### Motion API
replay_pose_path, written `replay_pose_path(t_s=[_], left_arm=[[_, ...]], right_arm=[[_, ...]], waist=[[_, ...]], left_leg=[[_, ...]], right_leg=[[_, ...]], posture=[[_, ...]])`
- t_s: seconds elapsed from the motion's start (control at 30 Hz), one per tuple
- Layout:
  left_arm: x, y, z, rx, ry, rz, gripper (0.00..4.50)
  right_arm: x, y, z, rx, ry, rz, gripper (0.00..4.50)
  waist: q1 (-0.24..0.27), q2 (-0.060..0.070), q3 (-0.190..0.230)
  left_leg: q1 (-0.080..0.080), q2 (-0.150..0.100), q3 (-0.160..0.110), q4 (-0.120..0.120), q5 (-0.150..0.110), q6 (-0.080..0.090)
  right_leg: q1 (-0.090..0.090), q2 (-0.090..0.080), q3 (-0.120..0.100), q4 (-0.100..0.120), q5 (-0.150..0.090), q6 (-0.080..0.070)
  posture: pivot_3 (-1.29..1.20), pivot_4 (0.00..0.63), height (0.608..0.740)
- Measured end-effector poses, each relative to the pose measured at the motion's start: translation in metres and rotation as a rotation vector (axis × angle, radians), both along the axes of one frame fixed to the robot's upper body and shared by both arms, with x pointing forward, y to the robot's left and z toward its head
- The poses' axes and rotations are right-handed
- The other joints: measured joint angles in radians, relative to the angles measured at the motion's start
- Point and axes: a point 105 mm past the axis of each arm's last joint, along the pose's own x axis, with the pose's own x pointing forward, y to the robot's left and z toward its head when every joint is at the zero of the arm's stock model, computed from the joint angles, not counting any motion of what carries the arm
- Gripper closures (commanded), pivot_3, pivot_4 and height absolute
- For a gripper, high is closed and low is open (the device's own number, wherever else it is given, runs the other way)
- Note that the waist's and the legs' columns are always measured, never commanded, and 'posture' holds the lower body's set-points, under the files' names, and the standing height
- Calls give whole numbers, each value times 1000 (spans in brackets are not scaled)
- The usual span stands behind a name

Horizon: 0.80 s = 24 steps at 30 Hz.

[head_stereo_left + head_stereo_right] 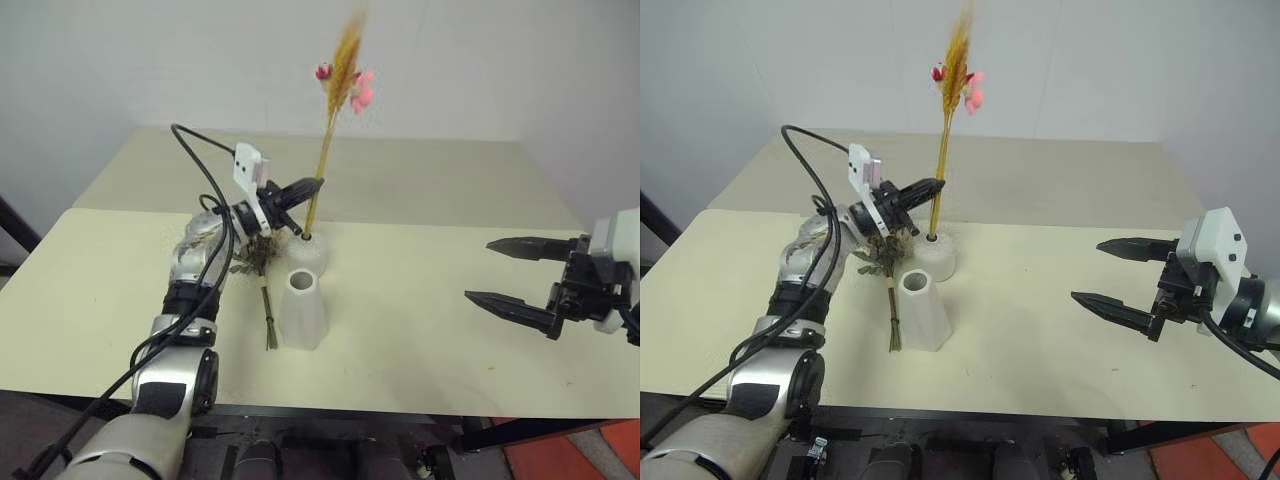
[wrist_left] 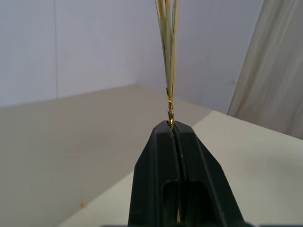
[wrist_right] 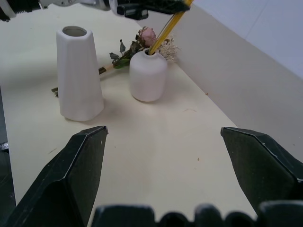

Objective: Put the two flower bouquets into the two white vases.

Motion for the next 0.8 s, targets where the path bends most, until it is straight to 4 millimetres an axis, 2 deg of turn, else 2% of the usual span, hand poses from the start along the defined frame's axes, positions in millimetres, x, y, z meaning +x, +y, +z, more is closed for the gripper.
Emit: replay_pose_path(t_s=[0.07,0.47,0.57,0.7,0.8], left_arm=[[0,1,-7,4,20,8,4480],[2,3,-6,10,19,39,4480],[0,6,-8,22,27,37,3843],[-9,17,-13,51,62,16,2578],[-26,37,-12,80,72,3,1563]], right_arm=[[0,0,0,0,-1,0,0],[2,1,2,1,-9,4,0],[2,2,3,1,-13,7,0],[3,2,4,3,-14,7,0],[4,1,3,5,-8,10,0]], waist=[[1,0,0],[1,0,0],[0,0,0],[-4,0,0],[-13,0,0]], left_leg=[[-1,0,0,0,0,0],[0,0,0,0,0,0],[0,0,0,0,0,0],[0,0,0,0,0,0],[0,1,0,0,0,0]], right_leg=[[0,0,0,0,0,0],[0,0,0,0,0,0],[0,0,0,0,0,0],[0,0,0,0,0,0],[-1,0,0,0,0,-1]], posture=[[0,150,740],[0,150,740],[0,150,740],[0,150,740],[0,150,740]])
